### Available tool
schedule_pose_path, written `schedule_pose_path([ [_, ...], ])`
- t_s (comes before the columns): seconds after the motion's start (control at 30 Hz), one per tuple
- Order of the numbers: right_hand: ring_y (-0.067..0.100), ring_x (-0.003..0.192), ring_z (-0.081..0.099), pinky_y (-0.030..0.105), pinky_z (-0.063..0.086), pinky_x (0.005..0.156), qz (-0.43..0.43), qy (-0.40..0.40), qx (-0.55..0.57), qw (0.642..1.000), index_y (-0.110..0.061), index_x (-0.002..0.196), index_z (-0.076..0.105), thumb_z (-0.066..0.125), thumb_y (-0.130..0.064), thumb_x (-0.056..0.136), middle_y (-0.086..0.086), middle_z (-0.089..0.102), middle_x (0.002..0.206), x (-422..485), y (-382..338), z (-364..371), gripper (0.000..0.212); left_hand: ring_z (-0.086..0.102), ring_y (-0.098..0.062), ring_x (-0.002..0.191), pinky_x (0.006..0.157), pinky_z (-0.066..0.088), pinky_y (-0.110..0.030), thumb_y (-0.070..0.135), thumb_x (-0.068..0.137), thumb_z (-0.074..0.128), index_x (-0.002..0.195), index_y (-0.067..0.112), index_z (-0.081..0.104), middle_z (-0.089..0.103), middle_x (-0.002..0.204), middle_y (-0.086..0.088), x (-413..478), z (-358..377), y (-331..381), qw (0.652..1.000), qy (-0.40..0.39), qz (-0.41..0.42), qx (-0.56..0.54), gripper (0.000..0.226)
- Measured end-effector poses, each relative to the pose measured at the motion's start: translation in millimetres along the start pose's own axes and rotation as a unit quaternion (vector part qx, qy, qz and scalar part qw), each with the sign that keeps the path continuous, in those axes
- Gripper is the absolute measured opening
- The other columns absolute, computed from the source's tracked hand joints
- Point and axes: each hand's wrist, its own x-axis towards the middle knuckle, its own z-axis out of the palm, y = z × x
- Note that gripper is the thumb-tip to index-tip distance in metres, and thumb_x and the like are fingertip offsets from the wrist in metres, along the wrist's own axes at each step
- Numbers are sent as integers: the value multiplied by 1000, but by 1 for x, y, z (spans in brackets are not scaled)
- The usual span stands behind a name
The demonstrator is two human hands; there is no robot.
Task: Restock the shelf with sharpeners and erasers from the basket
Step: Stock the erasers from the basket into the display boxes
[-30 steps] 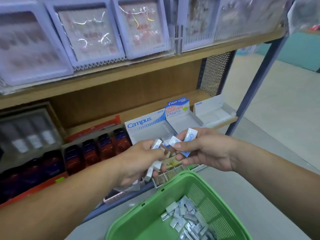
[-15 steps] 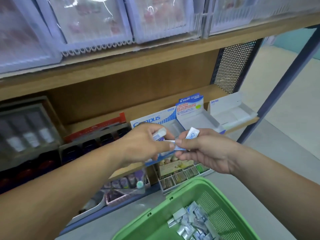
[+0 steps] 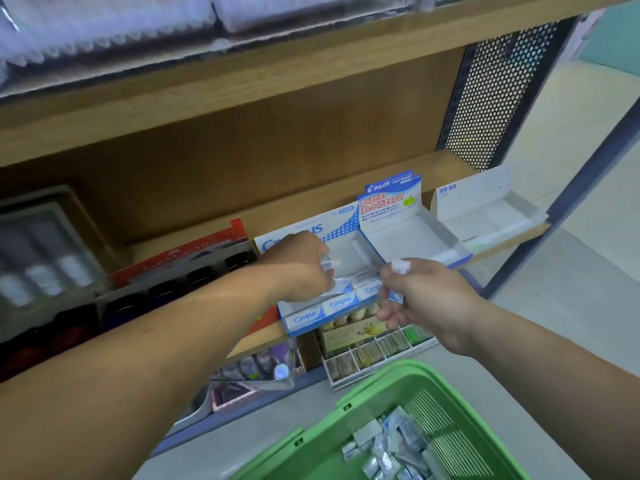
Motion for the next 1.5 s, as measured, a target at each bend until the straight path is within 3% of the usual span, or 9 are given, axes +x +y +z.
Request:
schedule_pose_path([
  [0.07,30,63,67,37,55,57,-10,8,-11,1000,-6,109,62,59,-14,103,15,70,81,0,5,-1,11,72,-28,99,59,45,-22,36,90,73,123,14,65,71,103,-5,2,3,-3,999,-26,-14,-41,40],
  [0.3,28,65,68,40,62,66,-21,-5,-15,1000,-7,107,63,61,-14,102,13,74,80,0,7,3,9,64,-23,110,75,40,-26,42,88,74,117,21,68,68,119,0,9,11,-6,1000,-21,1,11,37],
  [0.47,26,58,62,49,64,75,-25,7,20,999,0,103,61,59,-6,97,16,60,72,-2,-8,5,8,64,-16,87,76,54,-33,43,88,73,89,23,64,67,91,7,-9,0,6,996,48,69,10,22],
  [0.6,21,50,46,34,54,52,-34,-98,57,993,-2,99,70,74,-32,92,8,51,66,-14,-29,18,31,64,-10,73,59,52,-28,25,86,63,80,36,53,65,80,10,-42,-6,18,989,36,143,-3,16],
  [0.7,17,50,42,28,44,43,-36,-138,44,989,-7,92,71,75,-23,91,6,55,66,-17,-31,29,17,65,-12,77,59,52,-29,22,84,65,97,36,57,66,86,10,-50,-11,12,990,24,137,-35,21],
  [1.07,22,47,39,25,38,40,-32,-52,23,998,-7,85,60,70,-12,90,8,47,58,-2,-33,53,13,55,5,92,78,44,-18,45,78,85,118,46,67,58,101,20,-61,-36,-46,988,76,126,-56,44],
  [1.27,17,47,38,26,35,43,-24,-112,121,986,5,107,65,72,-21,93,14,62,70,-4,-39,70,30,63,-9,82,72,51,-30,35,88,77,90,27,71,68,87,8,-66,-32,-34,981,115,142,-64,10],
  [1.4,17,48,40,27,36,45,-39,-132,39,990,-6,109,71,77,-21,89,14,64,84,-7,-34,62,26,56,-4,50,45,37,-20,21,89,79,102,24,68,69,71,12,-68,-34,-39,940,59,49,-333,17],
  [1.5,17,47,40,28,35,47,-34,-157,21,987,-5,105,71,75,-15,91,14,53,73,-9,-28,63,18,48,-12,49,44,26,-22,24,92,76,109,23,68,70,77,1,-70,-35,-41,912,38,10,-409,19],
])
